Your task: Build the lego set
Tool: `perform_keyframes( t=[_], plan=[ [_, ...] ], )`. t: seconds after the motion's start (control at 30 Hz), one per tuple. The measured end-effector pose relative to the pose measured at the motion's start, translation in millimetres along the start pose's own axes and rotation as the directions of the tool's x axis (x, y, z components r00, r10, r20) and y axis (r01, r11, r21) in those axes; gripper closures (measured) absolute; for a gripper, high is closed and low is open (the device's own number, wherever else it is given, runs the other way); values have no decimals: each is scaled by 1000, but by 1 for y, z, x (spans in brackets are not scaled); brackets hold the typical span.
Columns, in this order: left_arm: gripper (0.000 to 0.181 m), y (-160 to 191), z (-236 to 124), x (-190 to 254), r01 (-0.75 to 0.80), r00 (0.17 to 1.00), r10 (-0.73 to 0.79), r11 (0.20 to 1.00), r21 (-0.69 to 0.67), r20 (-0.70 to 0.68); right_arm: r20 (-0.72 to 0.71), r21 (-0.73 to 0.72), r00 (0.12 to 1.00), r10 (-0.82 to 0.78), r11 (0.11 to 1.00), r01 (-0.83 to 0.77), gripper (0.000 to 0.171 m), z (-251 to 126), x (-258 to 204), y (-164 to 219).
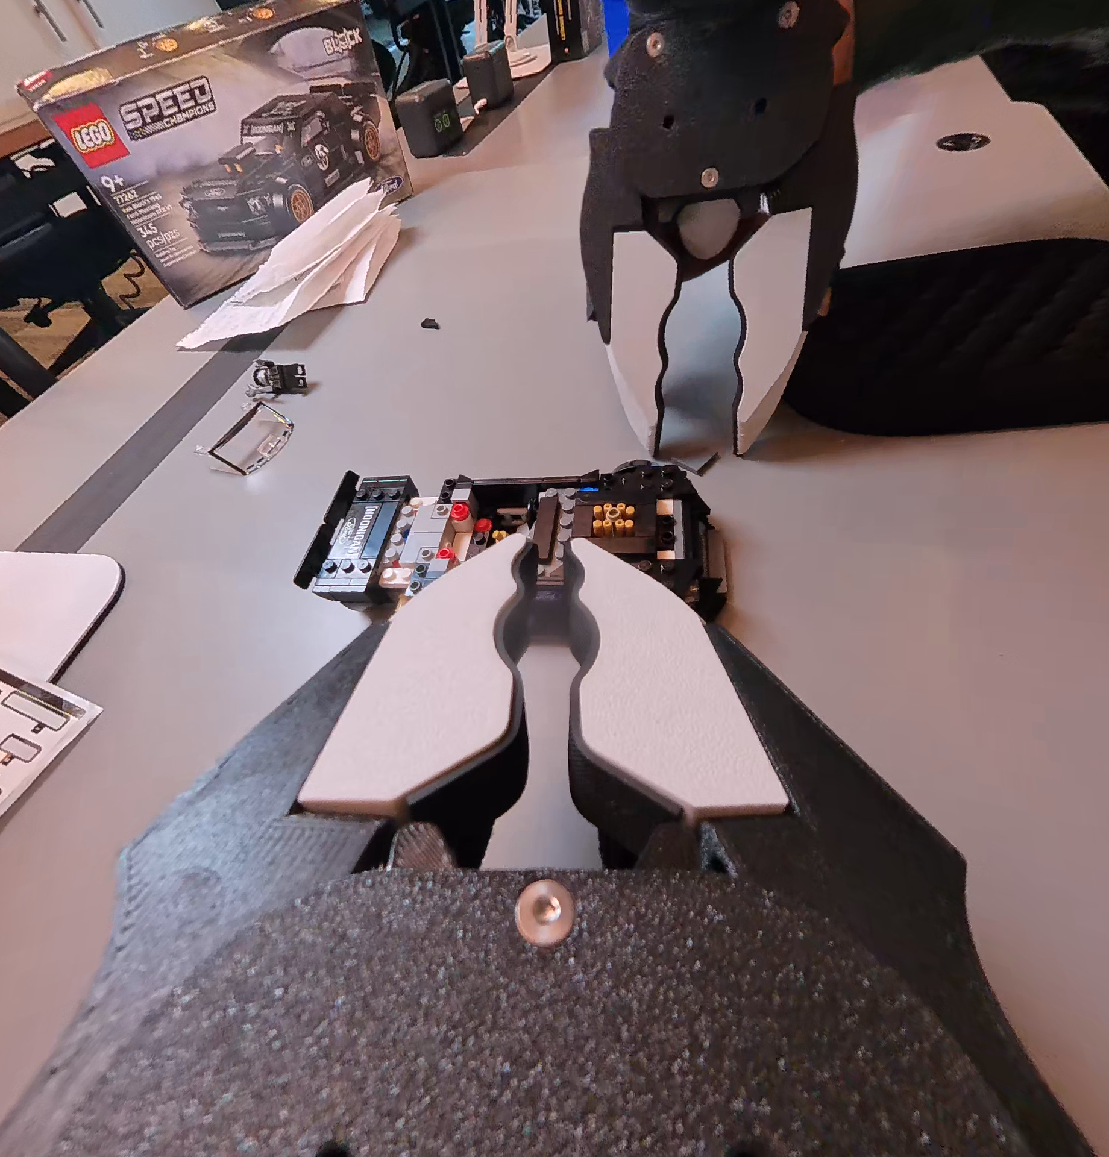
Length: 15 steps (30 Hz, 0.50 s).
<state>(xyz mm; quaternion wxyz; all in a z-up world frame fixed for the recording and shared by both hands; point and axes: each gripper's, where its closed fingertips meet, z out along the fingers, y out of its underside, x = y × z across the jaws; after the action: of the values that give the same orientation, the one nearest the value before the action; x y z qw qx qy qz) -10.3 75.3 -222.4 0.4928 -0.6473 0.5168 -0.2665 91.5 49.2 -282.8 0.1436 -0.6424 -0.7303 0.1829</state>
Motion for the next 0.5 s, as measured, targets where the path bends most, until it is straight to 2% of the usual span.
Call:
perform_keyframes(
  t=[0.2,0.5],
  plan=[
    [174,1,0,1,-17,1000,17,1000,-11,-2,15,-28,999,-34,999,34,141,1,5,-2],
    [174,1,1,2,-28,1000,28,999,-15,-4,5,29,1000,-24,999,24,142,1,0,-3]
  ],
)
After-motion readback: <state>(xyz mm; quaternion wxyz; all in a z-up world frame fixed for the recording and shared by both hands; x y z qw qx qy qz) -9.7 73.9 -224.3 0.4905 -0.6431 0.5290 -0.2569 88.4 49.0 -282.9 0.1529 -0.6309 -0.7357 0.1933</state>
